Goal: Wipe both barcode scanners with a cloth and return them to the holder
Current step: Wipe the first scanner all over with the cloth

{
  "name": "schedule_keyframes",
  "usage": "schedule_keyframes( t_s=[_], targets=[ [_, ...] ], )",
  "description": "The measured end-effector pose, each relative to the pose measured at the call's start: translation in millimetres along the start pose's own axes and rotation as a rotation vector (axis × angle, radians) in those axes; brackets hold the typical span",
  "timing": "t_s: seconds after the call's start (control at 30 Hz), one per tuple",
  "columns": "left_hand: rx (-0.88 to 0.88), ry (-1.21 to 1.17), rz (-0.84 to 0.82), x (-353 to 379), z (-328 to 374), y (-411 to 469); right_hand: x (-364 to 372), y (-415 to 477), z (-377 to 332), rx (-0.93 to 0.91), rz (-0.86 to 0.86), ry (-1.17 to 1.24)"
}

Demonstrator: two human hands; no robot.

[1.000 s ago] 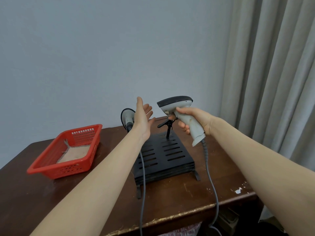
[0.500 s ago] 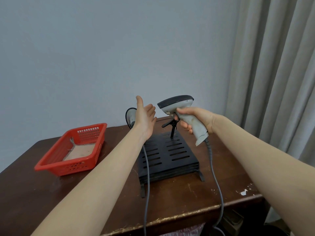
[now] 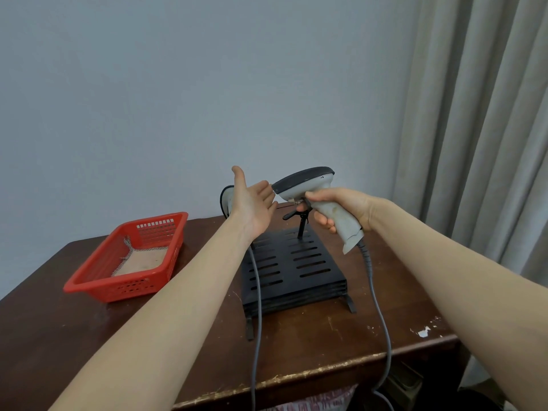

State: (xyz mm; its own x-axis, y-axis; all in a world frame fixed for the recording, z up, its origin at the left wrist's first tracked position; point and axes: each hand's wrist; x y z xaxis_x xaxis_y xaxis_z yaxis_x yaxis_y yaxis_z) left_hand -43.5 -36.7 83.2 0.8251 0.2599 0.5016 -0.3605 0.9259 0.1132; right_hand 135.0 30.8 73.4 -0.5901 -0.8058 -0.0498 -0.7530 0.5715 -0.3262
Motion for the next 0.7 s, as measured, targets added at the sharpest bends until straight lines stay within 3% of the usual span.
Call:
schedule_keyframes(
  t_s=[0.7],
  targets=[
    [-0.045, -0.142, -0.158, -21, 11, 0, 15, -2, -9, -0.048, 0.026, -0.090]
  ],
)
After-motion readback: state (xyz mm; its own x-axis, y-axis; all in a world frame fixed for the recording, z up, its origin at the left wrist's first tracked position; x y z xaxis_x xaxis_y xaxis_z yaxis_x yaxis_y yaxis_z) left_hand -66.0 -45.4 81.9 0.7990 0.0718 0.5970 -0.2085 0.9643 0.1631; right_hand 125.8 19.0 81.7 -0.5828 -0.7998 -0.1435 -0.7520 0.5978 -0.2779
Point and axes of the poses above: each hand's wrist, its own y-axis towards the middle knuckle, its own x-axis out of the palm, z = x × y, and after that the axes turned 11 degrees about x, right-handed
